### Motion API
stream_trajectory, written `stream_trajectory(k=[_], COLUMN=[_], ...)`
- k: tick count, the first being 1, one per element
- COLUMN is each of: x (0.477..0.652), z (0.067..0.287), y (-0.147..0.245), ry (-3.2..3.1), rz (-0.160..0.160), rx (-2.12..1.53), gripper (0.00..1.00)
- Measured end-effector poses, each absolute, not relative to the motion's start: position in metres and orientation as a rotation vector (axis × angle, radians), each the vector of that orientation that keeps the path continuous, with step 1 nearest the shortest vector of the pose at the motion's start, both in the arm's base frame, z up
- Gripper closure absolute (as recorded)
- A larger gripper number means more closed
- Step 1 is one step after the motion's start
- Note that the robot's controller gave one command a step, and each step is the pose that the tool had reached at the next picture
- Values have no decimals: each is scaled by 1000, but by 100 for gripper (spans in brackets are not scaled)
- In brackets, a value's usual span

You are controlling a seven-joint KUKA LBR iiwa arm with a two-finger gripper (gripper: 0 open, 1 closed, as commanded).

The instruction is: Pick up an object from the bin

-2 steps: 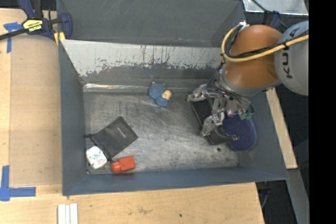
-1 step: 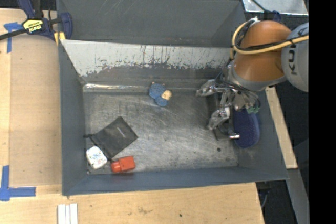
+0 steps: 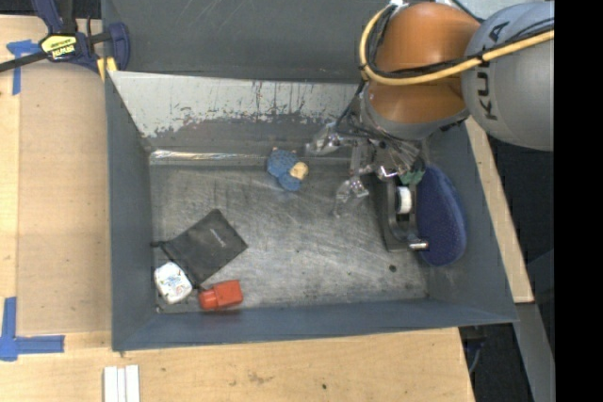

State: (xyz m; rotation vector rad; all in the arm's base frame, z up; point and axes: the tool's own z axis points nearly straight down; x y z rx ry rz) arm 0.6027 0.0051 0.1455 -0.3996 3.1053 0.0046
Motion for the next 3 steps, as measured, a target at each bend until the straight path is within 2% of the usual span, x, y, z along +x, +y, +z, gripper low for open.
stream_trajectory(k=[1,2,3], x=[623,628,632], z=[89,76,77], y=[56,21,19], ry=[3065,3122,3108], rz=[-2,13,6], rx=[-655,-282,-277], gripper=[0,0,100])
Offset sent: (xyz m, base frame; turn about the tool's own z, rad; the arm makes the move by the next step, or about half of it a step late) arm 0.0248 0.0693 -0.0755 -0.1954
